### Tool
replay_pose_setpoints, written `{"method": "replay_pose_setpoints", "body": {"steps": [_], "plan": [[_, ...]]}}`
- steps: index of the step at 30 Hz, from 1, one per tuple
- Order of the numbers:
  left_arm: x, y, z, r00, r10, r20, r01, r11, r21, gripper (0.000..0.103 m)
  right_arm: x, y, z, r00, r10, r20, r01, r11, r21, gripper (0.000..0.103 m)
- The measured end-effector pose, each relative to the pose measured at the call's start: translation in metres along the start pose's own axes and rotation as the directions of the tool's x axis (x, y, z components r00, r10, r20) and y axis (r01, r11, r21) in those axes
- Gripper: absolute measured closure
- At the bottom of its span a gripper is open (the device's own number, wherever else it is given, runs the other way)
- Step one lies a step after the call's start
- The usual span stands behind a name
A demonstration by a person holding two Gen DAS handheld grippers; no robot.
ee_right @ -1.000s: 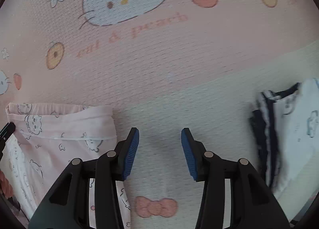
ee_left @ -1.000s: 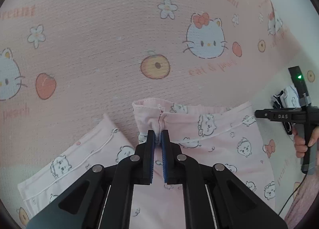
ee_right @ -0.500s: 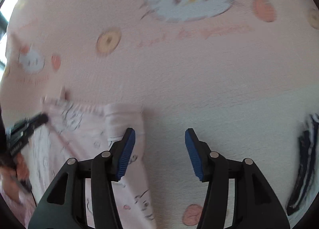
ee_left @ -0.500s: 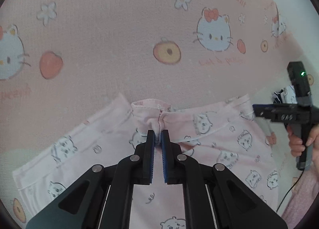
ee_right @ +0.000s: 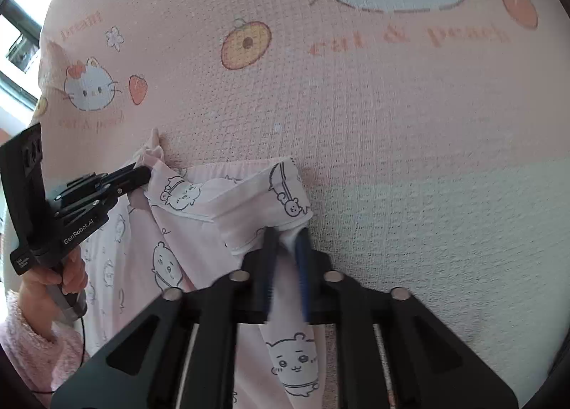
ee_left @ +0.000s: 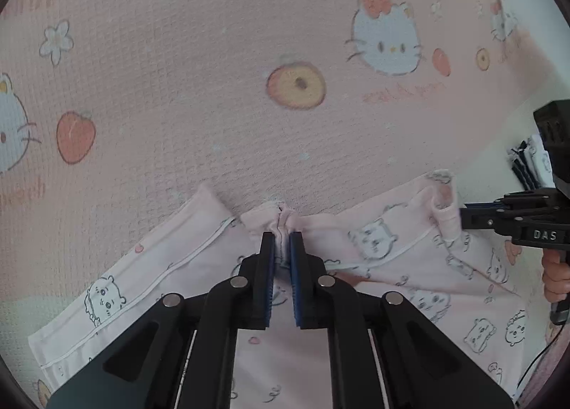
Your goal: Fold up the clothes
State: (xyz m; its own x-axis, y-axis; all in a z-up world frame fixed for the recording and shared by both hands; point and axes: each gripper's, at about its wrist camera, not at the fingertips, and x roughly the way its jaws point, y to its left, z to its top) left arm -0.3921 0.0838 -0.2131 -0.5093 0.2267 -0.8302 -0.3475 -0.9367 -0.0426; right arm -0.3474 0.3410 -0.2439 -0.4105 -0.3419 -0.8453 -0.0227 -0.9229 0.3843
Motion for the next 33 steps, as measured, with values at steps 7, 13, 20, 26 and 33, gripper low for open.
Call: {"method": "replay_pose_setpoints", "body": {"steps": [7, 13, 20, 26, 33], "plan": [[-0.049, -0.032, -0.003, 0.967, -0.164, 0.194, 0.148, 0.985, 0.094, 0.095, -0.049, -0.029, 0.006, 0.987, 0.083, 0.141, -0.101, 0.987, 0.126, 0.101], [-0.056, -0.042, -0.020, 0.941, -0.286, 0.183, 0.268, 0.956, 0.115, 0.095, -0.070, -0.027, 0.012, 0.970, 0.099, 0.220, -0.121, 0.989, 0.087, 0.091], [-0.063, -0.043, -0.050, 0.961, -0.254, 0.114, 0.236, 0.961, 0.144, 0.095, 0.017, -0.033, 0.019, 0.991, 0.100, 0.086, -0.119, 0.957, 0.265, 0.045], [-0.056, -0.043, -0.064, 0.966, -0.247, 0.081, 0.232, 0.959, 0.164, 0.095, 0.062, -0.006, 0.037, 0.999, 0.035, 0.009, -0.036, 0.990, 0.137, 0.041], [-0.051, -0.040, -0.051, 0.967, -0.218, 0.133, 0.198, 0.969, 0.149, 0.095, 0.064, -0.001, 0.033, 0.989, -0.146, -0.020, 0.147, 0.985, 0.086, 0.101]]}}
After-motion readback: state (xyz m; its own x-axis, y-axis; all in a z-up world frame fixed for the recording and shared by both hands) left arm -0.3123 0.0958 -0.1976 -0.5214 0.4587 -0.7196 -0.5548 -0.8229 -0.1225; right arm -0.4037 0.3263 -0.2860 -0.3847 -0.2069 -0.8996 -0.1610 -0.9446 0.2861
